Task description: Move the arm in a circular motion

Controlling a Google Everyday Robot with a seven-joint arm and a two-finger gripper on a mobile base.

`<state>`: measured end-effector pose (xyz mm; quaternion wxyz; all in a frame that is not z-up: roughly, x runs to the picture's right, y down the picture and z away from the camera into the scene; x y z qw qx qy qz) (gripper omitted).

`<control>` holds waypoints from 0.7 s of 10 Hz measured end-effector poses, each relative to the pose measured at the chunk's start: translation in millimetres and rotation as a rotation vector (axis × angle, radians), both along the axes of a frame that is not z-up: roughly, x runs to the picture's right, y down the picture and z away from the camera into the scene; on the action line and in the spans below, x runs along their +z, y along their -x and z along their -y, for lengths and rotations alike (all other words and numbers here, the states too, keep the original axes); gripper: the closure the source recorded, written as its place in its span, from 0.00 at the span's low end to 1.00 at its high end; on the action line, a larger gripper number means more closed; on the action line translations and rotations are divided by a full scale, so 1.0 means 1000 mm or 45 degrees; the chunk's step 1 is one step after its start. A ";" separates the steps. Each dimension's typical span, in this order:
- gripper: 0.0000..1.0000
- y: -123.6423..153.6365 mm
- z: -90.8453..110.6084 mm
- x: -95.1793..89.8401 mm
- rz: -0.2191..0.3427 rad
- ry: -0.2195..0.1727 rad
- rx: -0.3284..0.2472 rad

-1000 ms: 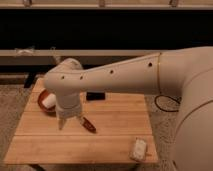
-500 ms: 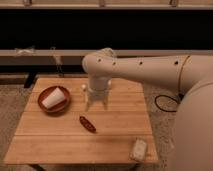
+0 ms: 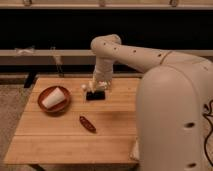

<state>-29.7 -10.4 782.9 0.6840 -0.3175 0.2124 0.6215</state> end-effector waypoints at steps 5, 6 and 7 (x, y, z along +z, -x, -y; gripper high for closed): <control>0.35 0.065 0.025 0.025 0.064 -0.087 -0.164; 0.35 0.079 0.019 0.021 0.082 -0.105 -0.192; 0.35 0.097 0.007 0.011 0.101 -0.139 -0.239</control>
